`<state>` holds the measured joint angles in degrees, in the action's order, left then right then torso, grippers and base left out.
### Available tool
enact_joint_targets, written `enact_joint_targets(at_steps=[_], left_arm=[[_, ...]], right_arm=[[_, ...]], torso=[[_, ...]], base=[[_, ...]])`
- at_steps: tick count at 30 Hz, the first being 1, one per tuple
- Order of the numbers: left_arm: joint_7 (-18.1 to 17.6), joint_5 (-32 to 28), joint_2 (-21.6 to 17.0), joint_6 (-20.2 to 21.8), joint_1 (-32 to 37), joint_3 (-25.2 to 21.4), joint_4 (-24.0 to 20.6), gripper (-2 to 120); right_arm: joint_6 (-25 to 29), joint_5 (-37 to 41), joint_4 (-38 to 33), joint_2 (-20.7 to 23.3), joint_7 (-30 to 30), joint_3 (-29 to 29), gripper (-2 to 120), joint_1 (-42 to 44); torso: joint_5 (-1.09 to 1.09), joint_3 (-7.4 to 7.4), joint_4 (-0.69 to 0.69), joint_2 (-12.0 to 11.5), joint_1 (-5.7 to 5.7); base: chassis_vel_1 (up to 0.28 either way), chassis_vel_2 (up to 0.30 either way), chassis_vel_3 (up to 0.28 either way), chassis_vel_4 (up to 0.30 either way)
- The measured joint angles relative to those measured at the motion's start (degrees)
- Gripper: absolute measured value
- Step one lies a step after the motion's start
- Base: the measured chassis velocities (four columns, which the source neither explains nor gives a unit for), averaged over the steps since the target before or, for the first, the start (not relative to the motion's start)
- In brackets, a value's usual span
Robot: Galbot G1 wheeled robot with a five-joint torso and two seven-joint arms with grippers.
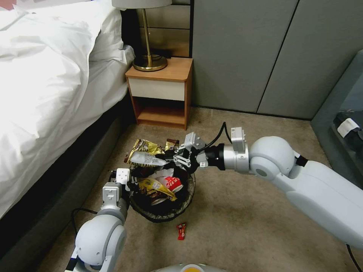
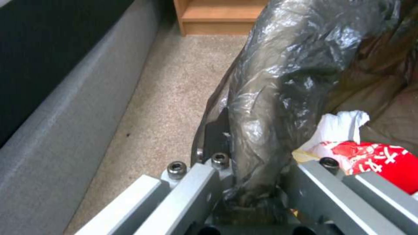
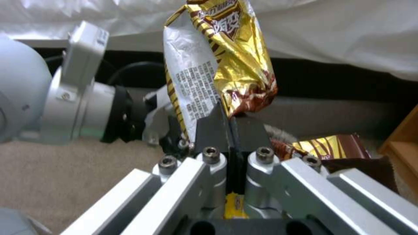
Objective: Pick up the trash bin, then pick up the garbage from the floor and place it into the trash bin.
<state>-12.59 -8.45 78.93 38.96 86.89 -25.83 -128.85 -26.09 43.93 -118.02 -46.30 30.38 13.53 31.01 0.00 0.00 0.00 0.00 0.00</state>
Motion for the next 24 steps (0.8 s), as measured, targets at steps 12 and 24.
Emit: enact_joint_targets(at_steps=[12,24], left_arm=[[-0.1,0.0,-0.3,0.0,0.2,-0.1,-0.1,0],[-0.1,-0.1,-0.4,0.0,0.0,-0.4,-0.1,0]], right_arm=[[1.6,-3.1,1.8,-0.4,-0.1,0.1,0,1.6],[2.3,-4.2,2.3,-0.3,-3.2,-1.2,36,3.6]], torso=[[0.0,-0.01,0.0,0.0,0.0],[0.0,-0.01,0.0,0.0,0.0]], base=[[0.0,0.0,0.0,0.0],[0.0,0.0,0.0,0.0]])
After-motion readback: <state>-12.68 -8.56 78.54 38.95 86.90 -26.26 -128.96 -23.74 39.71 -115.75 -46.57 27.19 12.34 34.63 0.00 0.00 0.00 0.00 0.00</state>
